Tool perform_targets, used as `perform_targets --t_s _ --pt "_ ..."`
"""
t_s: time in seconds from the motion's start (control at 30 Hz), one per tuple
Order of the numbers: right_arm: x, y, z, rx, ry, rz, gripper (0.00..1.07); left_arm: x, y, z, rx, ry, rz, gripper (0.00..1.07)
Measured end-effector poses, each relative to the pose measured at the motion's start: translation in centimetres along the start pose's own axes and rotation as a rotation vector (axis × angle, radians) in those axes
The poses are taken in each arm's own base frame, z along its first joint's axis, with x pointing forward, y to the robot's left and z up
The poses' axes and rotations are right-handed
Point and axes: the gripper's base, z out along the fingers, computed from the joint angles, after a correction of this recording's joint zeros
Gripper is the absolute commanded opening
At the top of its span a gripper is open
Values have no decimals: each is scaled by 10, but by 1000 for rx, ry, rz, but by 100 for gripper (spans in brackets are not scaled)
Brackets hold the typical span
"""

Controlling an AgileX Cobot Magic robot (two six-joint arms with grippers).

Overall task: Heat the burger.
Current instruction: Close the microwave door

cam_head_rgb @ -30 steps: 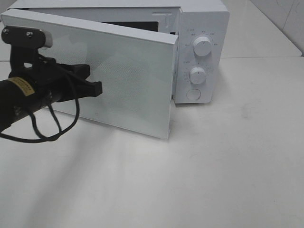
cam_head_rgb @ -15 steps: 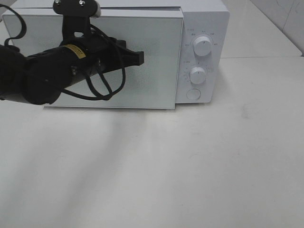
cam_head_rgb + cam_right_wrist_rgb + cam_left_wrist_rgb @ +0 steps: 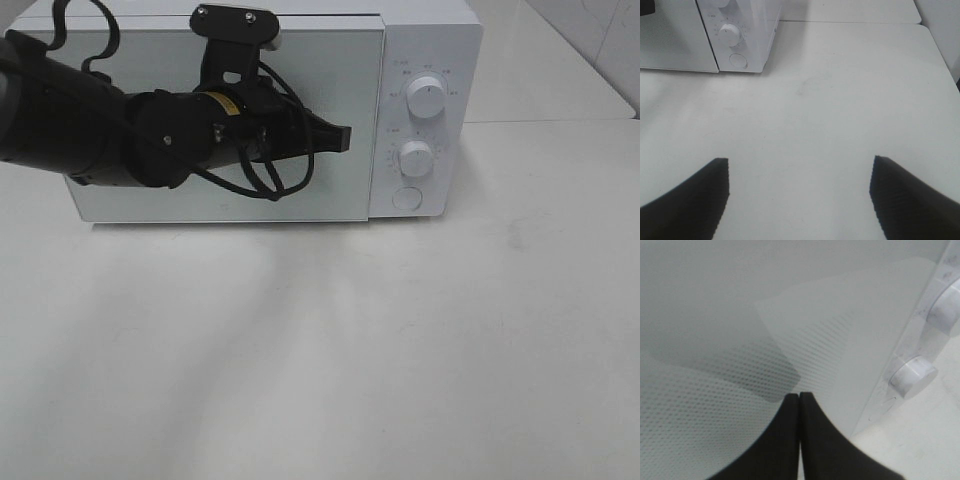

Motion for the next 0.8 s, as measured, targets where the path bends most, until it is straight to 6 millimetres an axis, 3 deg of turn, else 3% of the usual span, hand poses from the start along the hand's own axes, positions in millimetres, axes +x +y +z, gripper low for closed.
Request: perform_targets --t_s 0.13,0.43,0.7,0.8 --pt "0 0 0 0 0 0 75 -4 -4 11 8 6 7 0" --pt "0 0 0 -1 0 0 75 -5 -6 13 20 30 44 0" --pt "0 0 0 -1 0 0 75 -17 -6 4 51 93 71 0" --pt "0 0 0 -1 0 0 75 -23 -7 -4 74 134 56 7"
